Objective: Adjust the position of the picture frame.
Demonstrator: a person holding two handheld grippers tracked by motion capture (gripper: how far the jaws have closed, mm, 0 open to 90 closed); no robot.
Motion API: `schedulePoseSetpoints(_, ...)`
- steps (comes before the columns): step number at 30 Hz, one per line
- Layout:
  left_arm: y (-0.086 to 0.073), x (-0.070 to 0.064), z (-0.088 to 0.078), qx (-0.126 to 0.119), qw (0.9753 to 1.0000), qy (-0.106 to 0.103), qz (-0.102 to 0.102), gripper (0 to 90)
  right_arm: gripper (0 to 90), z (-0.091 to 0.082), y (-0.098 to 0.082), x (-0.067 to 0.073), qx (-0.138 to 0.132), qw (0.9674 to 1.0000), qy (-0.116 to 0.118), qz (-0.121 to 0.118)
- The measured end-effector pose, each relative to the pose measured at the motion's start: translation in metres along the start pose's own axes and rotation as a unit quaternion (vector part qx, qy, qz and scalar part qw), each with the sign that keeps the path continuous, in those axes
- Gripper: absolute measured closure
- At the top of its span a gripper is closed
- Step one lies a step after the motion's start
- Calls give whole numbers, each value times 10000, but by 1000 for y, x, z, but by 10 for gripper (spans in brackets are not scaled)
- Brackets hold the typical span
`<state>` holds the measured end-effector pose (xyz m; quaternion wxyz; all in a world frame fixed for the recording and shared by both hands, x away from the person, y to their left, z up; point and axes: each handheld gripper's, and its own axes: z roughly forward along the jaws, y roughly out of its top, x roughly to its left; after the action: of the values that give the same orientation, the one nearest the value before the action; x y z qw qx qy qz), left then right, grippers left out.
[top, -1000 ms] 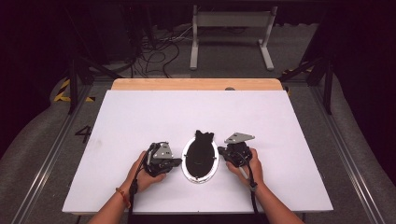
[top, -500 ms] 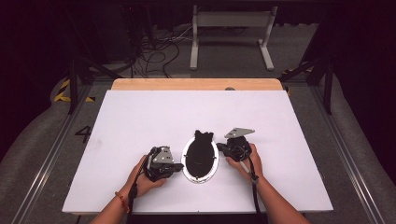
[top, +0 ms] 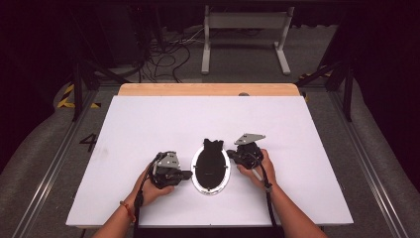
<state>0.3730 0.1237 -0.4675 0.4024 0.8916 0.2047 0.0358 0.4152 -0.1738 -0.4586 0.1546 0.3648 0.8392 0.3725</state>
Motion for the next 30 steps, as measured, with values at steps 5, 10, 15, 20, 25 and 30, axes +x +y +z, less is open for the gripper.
schedulePoseSetpoints(5,-1,-5,0,23,9999,2,131,895,900,3,3,-2,11,10000,35,-17)
schedulePoseSetpoints(10,2,-11,-1,140,9989,292,345,899,900,8,7,-1,-23,9999,-106,-90)
schedulePoseSetpoints(15,2,-5,-2,148,9980,555,245,895,900,11,10,2,-6,9999,-131,-58)
schedulePoseSetpoints(20,1,2,-3,104,9994,326,80,889,900,14,15,7,71,9990,-355,-242)
schedulePoseSetpoints(25,0,2,-2,50,9998,206,35,879,900,20,20,7,39,9987,-428,-256)
schedulePoseSetpoints(30,-1,2,-2,21,9999,151,33,889,900,26,23,6,-44,9988,-385,-311)
